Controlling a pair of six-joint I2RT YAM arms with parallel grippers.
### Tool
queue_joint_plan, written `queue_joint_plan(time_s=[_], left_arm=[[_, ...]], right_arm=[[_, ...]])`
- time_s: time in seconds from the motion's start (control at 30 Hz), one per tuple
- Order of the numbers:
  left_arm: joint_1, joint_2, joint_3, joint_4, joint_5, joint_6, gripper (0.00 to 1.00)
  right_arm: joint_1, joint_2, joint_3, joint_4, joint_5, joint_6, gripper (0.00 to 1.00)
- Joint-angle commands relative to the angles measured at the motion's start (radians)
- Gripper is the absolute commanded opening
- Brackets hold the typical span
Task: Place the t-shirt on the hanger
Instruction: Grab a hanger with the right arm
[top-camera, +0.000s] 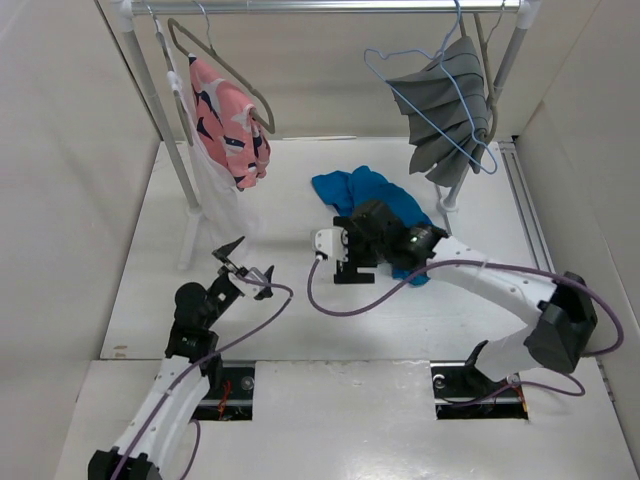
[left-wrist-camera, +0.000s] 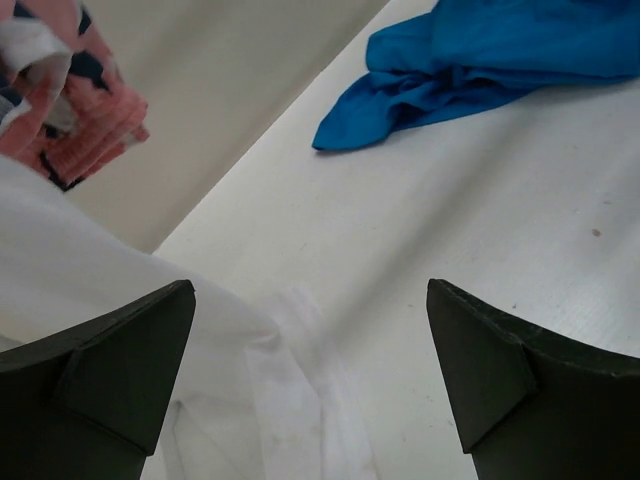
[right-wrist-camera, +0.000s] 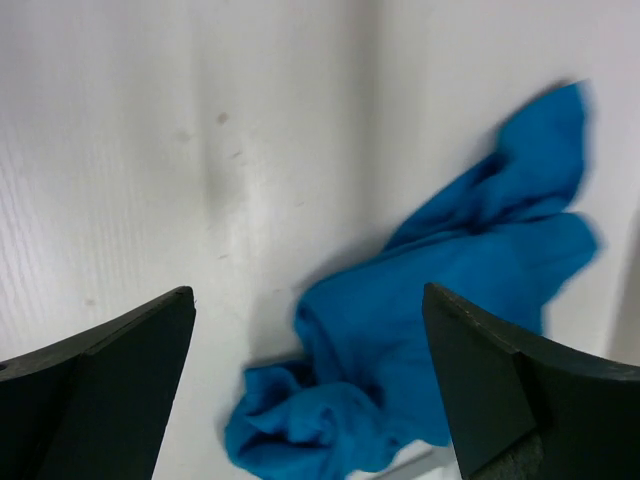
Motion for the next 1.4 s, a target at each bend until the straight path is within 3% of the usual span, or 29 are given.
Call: queue_joint_plan(time_s=[0.0, 0.13, 0.2, 0.33, 0.43, 0.6, 0.73, 0.83, 0.87, 0.97, 1.0, 1.07, 1.13, 1.27, 1.37], left_arm=[[-0.069, -0.078, 0.001, -0.157, 0.031, 0.119, 1.0], [-0.158, -0.099, 0.069, -0.321, -0.055, 0.132, 1.0], [-0.203, -0.069, 0.117, -0.369, -0.107, 0.132, 1.0], [-0.241, 0.051, 0.219, -0.447, -0.129, 0.137, 1.0], [-0.25, 0.143, 0.285, -0.458, -0.14, 0.04, 1.0], [-0.25, 0.214, 0.319, -0.449, -0.117, 0.001, 0.97], [-0.25, 0.215, 0.307, -0.437, -0.117, 0.001, 0.95], [-0.25, 0.191, 0.288, -0.418, -0.117, 0.001, 0.95], [-0.25, 0.191, 0.288, -0.418, -0.108, 0.001, 0.95], [-0.25, 0.18, 0.288, -0.418, -0.108, 0.001, 0.95], [-0.25, 0.18, 0.288, -0.418, -0.108, 0.001, 0.95], [-0.25, 0.18, 0.288, -0.427, -0.108, 0.001, 0.95], [-0.25, 0.18, 0.288, -0.427, -0.108, 0.001, 0.94], [-0.25, 0.18, 0.288, -0.437, -0.095, 0.001, 0.84], [-0.25, 0.18, 0.288, -0.437, -0.071, 0.001, 0.72]], right_arm=[[0.018, -0.132, 0.172, -0.066, -0.027, -0.026, 1.0], [0.018, -0.18, 0.303, -0.1, 0.019, -0.035, 1.0], [-0.008, -0.18, 0.314, -0.12, -0.042, -0.035, 1.0], [-0.165, -0.159, 0.256, -0.097, -0.091, 0.049, 1.0], [-0.213, -0.089, 0.234, -0.074, -0.039, 0.063, 1.0], [-0.233, 0.144, 0.266, -0.068, -0.015, 0.04, 0.98], [-0.256, 0.267, 0.245, -0.055, -0.041, 0.02, 0.88], [-0.281, 0.344, 0.231, -0.023, -0.085, 0.02, 0.71], [-0.281, 0.362, 0.231, -0.009, -0.094, 0.02, 0.59], [-0.281, 0.436, 0.242, -0.009, -0.104, 0.009, 0.41], [-0.281, 0.448, 0.242, -0.009, -0.127, 0.009, 0.28], [-0.261, 0.458, 0.251, -0.009, -0.16, -0.018, 0.17], [-0.241, 0.458, 0.251, 0.017, -0.202, -0.028, 0.0], [-0.177, 0.424, 0.277, 0.026, -0.298, -0.098, 0.0], [-0.14, 0.378, 0.304, 0.072, -0.435, -0.146, 0.0]])
